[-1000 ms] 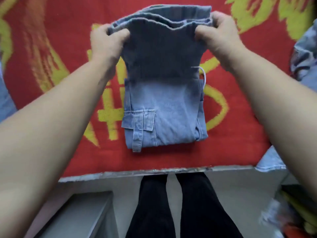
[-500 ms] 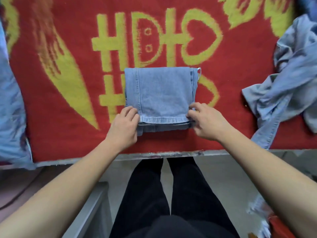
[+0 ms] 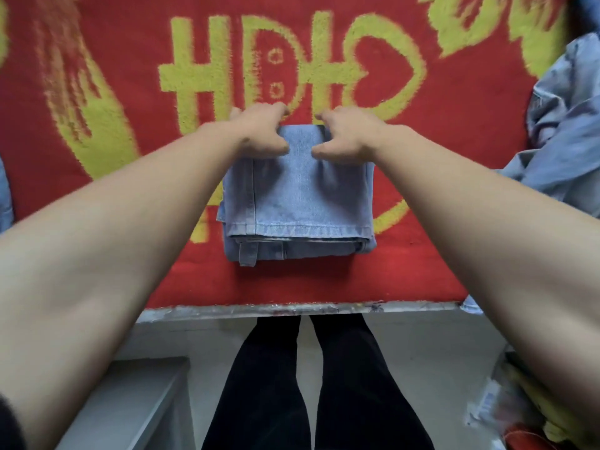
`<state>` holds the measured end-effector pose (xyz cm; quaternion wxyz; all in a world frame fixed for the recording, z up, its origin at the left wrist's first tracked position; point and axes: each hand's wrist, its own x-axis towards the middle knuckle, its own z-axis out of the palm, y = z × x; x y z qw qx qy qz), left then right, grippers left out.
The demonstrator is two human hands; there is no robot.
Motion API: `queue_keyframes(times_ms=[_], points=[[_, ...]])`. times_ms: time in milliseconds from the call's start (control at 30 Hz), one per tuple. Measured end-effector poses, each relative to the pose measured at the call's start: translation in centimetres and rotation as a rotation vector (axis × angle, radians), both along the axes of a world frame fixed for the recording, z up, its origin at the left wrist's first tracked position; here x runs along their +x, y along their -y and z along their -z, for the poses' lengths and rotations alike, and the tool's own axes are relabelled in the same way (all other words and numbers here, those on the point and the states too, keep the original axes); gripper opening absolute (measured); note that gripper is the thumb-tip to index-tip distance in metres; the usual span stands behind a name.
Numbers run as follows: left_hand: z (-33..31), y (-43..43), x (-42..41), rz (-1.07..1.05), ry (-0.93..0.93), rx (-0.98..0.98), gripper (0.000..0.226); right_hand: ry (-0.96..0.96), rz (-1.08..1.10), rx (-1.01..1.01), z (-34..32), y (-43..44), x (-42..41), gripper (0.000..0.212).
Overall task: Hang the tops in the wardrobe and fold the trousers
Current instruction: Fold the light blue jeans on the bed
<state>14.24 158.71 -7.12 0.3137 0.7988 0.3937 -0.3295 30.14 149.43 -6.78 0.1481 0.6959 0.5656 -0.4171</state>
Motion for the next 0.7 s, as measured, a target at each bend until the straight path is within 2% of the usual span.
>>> queue_keyframes(times_ms=[67,100,133,233,300,400,533,667,700], points=[[0.3,-0.4,0.4,0.071,-0.122,-0.079,0.082,-0.062,-0.010,-0.083,0.4,-0.8,-0.4,0.047],[0.2,-0.4,0.5,0.103,-0.139,-0.086,0.083,-0.068,-0.015,-0.095,0.2,-0.8,-0.3,0.048],[-0.1,-0.1,0.4,0.140,-0.137,-0.075,0.083,-0.050,-0.039,-0.099,-0.2,-0.6,-0.1,0.056],[-1.6,1.7,-0.7,0.247,-0.057,0.052,0.090,0.050,-0.163,-0.059,-2.7,0.7,-0.5,0.105],[-3.5,3.3,-2.1,0.284,-0.005,0.106,0.102,0.091,-0.221,-0.102,-4.6,2.1,-1.3,0.130],[-5.3,6.7,-4.2,0.324,-0.003,0.165,0.103,0.140,-0.287,-0.212,-6.0,4.6,-3.2,0.142],[-5.2,10.8,-5.6,0.277,-0.105,0.137,0.103,0.170,-0.312,-0.241,-5.2,7.1,-5.0,0.119],[-5.1,12.8,-5.2,0.201,-0.128,0.148,0.062,0.132,-0.252,-0.218,-5.3,9.2,-5.7,0.081],[-5.4,13.2,-5.2,0.188,-0.124,0.159,0.063,0.149,-0.232,-0.178,-5.8,9.7,-5.9,0.070]])
